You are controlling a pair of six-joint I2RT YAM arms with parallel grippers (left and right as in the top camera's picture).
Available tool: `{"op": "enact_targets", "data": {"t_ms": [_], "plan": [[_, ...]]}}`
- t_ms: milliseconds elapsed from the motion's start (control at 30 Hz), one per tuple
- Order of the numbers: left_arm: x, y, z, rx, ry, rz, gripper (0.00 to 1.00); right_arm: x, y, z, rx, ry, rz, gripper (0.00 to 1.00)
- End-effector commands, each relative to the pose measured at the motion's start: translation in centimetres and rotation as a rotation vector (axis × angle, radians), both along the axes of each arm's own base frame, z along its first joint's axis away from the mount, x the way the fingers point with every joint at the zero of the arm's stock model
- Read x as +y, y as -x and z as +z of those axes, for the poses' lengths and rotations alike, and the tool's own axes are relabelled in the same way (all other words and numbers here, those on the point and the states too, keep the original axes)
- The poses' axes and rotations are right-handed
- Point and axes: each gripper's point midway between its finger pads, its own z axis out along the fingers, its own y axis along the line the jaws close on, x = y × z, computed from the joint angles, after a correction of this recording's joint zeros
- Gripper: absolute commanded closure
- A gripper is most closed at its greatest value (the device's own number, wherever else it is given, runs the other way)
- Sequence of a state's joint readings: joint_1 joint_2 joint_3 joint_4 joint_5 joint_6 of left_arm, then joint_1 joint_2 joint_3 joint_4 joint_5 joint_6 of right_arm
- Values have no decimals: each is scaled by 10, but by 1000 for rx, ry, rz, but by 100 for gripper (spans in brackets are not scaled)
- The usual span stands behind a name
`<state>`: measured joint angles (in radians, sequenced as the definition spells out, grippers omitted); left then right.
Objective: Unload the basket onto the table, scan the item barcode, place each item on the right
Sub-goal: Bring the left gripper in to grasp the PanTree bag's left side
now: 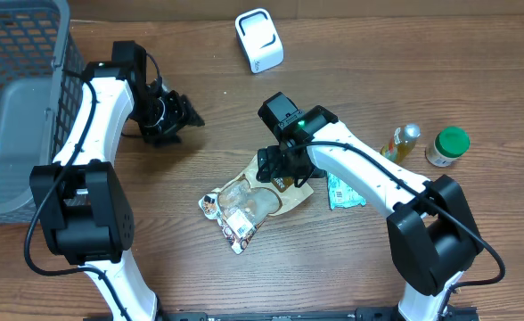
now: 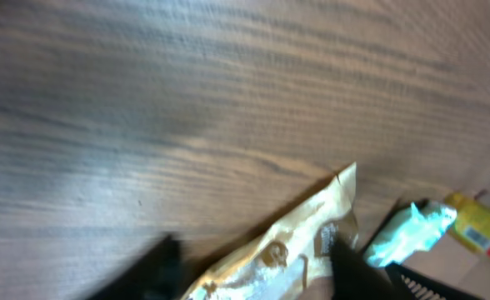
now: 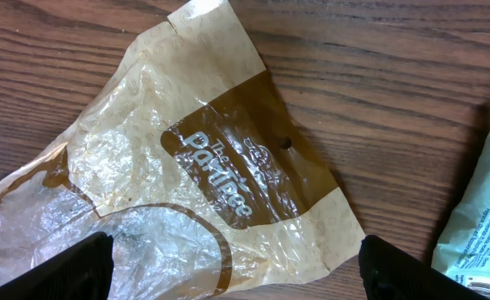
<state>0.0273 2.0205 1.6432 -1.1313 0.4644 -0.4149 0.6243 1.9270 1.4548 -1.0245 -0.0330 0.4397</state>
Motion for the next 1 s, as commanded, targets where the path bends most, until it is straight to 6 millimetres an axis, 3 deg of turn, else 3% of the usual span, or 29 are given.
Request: {"op": "enact_targets", "data": {"t_ms": [0, 167, 200, 267, 300, 333, 400, 433, 467, 700, 967], "plan": [[-19, 6, 14, -30, 37, -86, 96, 4, -8, 18, -55, -22, 8, 9], [-30, 22, 6, -3, -61, -198, 95, 6, -10, 19, -64, -28, 8, 0], [-32, 23, 4, -4, -84, -211, 91, 6, -11, 19, -66, -29, 8, 0], [-38, 23, 3, -9, -99, -232, 75, 6, -11, 19, -66, -30, 7, 0], [-41, 25, 3, -8, -99, -240, 55, 6, -11, 19, -66, -30, 8, 0], [-43, 27, 3, -5, -101, -249, 49, 6, -11, 19, -65, -29, 8, 0], [-47, 28, 3, -3, -102, -259, 84, 6, -11, 18, -65, -29, 8, 0], [-49, 33, 3, 14, -102, -267, 93, 6, -11, 18, -66, -30, 8, 0], [-51, 38, 3, 32, -103, -275, 96, 7, -11, 17, -66, -30, 8, 0], [-46, 78, 1, 169, -206, -379, 96, 9, -14, 6, -55, -23, 8, 0], [-50, 106, 6, 280, -242, -401, 96, 17, -16, 2, -50, -60, 14, 0]]}}
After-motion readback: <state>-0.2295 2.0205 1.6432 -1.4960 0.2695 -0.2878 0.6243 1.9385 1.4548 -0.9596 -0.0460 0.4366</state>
